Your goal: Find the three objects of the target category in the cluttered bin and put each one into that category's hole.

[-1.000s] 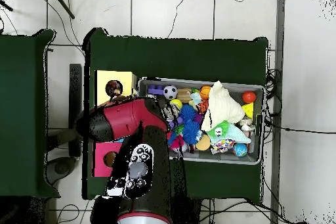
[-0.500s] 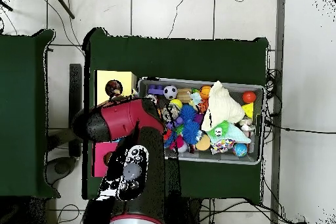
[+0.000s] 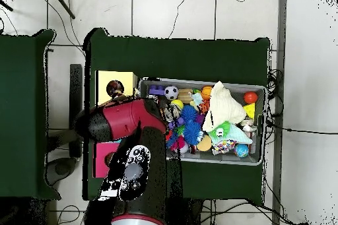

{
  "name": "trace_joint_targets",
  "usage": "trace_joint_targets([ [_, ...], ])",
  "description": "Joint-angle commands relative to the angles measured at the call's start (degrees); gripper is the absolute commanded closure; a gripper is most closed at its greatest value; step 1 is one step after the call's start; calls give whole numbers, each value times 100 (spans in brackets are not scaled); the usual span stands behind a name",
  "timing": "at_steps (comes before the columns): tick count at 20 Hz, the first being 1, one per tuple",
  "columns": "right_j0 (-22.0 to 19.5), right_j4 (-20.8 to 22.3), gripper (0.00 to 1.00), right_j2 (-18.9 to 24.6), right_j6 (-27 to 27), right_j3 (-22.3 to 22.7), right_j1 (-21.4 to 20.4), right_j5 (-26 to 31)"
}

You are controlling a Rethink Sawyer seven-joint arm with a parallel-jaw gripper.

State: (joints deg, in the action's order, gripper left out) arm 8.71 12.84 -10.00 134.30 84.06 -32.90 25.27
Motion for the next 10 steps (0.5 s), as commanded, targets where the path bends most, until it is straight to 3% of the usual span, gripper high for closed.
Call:
trace_joint_targets([
  [1,-327,88,100,251,-148,-234,62,589],
  [10,-516,210,100,338,-352,-252,20,562],
])
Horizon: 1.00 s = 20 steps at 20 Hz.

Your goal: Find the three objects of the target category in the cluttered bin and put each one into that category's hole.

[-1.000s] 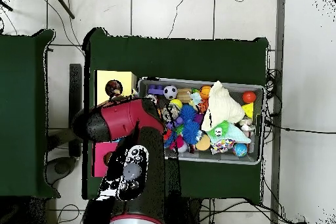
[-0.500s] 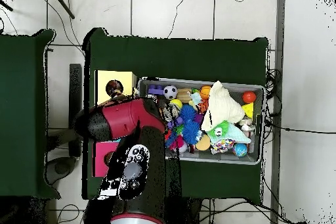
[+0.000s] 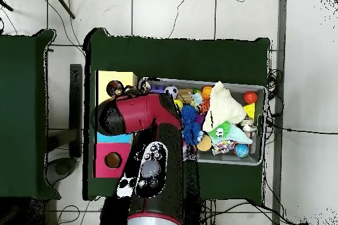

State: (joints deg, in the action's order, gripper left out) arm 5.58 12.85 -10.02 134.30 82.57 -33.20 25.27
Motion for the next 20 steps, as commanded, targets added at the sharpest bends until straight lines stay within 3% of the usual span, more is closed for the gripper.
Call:
trace_joint_targets([
  [1,-203,202,100,350,-342,-89,37,574],
  [10,-52,-71,100,432,-73,-85,-52,963],
  [20,391,-197,100,220,572,-224,135,882],
])
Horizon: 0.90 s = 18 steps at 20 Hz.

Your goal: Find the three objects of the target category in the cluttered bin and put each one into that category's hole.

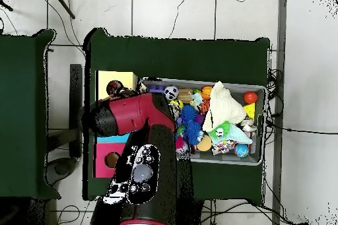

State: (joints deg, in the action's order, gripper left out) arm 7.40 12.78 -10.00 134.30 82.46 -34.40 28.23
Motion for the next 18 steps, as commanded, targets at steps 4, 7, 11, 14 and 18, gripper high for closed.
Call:
trace_joint_targets([
  [4,377,-267,100,114,791,-295,357,580],
  [7,467,-323,100,44,883,-331,413,561],
  [11,434,-377,100,48,820,-274,407,465],
  [14,446,-412,100,24,772,-309,434,462],
  [18,507,-468,100,-22,805,-397,496,503],
])
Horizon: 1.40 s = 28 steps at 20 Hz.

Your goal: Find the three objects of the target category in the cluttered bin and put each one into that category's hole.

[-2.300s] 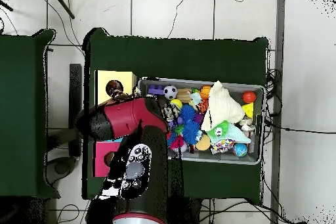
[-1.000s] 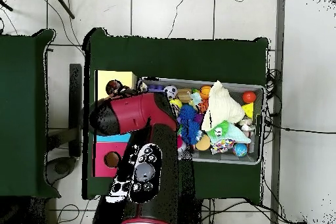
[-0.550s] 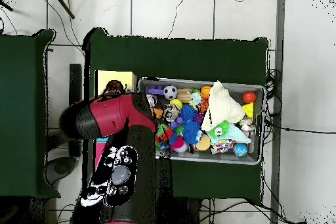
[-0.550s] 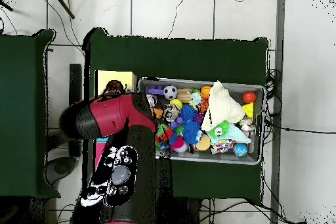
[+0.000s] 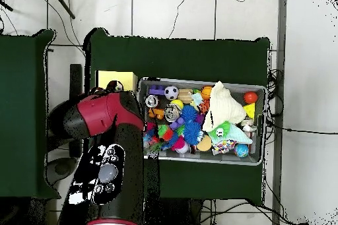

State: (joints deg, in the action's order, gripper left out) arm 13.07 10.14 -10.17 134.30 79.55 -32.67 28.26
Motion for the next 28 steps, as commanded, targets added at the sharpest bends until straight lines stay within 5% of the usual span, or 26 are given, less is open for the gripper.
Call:
trace_joint_targets([
  [1,-57,-218,100,-5,802,-132,342,508],
  [28,506,-717,100,-522,1114,-519,723,667],
])
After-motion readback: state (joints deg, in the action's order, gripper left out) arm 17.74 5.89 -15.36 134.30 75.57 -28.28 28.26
